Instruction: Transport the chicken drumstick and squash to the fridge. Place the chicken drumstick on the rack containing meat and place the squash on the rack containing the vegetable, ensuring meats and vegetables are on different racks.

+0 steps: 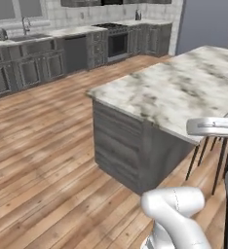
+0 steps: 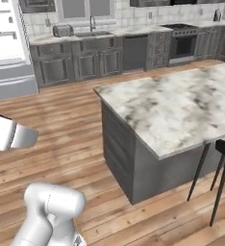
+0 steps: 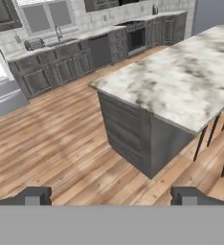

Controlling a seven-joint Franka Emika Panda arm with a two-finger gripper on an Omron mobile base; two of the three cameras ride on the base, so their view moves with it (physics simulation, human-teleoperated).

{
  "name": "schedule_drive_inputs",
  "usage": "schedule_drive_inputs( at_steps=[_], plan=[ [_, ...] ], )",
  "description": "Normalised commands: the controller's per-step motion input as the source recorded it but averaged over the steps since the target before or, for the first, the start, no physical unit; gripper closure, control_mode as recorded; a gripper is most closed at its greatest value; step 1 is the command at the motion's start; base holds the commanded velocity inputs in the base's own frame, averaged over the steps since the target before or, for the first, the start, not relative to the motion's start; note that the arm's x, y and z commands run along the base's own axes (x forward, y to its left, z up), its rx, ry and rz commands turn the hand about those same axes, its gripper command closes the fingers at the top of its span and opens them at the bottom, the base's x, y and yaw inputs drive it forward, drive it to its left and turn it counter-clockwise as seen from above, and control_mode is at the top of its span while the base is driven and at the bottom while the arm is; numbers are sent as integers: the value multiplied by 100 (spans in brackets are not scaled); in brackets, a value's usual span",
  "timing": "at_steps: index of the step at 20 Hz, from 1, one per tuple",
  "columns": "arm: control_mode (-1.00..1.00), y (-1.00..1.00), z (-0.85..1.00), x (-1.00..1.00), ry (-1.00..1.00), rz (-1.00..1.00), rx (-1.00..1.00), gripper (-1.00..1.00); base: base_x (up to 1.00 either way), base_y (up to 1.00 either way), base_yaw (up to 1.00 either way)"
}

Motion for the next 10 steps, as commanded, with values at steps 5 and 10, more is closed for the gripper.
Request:
schedule_drive_inputs(
  at_steps=[5,10],
  plan=[
    [100,0,0,0,0,0,0,-100,-53,-100,34],
    [100,0,0,0,0,0,0,-100,-74,-100,45]
  ],
)
